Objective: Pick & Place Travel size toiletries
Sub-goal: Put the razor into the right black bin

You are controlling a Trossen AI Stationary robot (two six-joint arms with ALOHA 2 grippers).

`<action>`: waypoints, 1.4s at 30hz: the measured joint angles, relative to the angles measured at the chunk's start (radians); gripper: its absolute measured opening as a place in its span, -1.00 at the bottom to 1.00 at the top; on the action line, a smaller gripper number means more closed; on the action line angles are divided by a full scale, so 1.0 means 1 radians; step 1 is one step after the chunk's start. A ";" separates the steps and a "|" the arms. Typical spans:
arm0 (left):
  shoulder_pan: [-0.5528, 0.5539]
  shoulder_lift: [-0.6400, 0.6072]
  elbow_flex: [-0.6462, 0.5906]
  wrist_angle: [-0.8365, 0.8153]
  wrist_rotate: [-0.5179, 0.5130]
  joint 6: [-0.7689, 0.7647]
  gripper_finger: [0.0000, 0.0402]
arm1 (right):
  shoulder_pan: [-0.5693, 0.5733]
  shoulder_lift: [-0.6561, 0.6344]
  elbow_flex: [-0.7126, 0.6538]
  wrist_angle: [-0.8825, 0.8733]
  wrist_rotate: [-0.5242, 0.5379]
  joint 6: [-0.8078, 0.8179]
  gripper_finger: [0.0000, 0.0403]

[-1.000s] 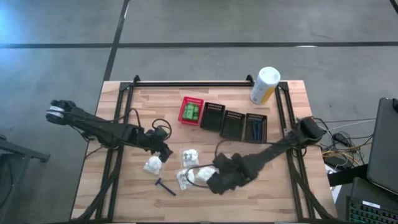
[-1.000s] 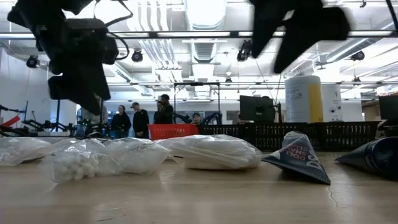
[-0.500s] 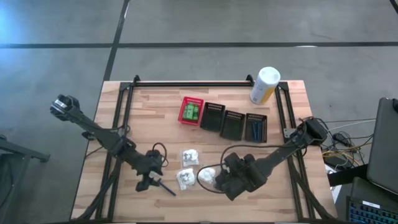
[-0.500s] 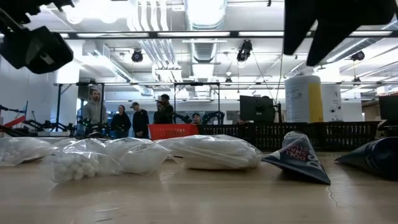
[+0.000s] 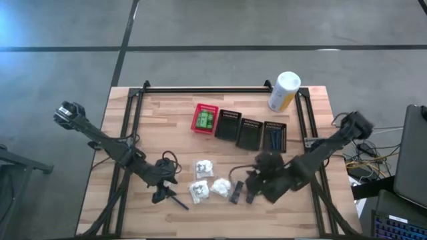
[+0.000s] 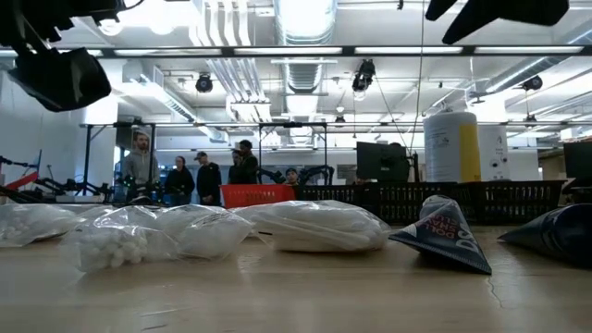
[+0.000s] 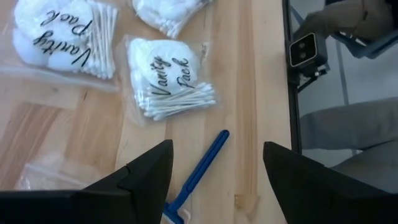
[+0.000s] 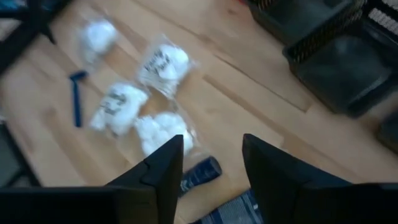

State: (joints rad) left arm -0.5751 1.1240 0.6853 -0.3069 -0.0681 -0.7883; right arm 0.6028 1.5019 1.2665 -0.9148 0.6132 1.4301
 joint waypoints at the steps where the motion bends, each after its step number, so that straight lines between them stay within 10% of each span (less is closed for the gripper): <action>1: 0.000 0.000 0.000 0.001 -0.001 0.001 0.27 | -0.007 -0.046 -0.049 0.046 0.000 -0.024 -0.25; 18: -0.024 0.331 0.125 0.028 0.213 0.324 0.14 | -0.057 -0.540 -0.478 0.257 0.071 -0.091 -0.45; 42: -0.035 0.583 0.294 -0.265 0.123 0.533 0.02 | -0.069 -0.569 -0.491 0.103 0.070 -0.124 -0.02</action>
State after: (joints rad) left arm -0.6102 1.7073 0.9794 -0.5717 0.0547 -0.2554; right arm 0.5339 0.9329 0.7753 -0.8115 0.6830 1.3065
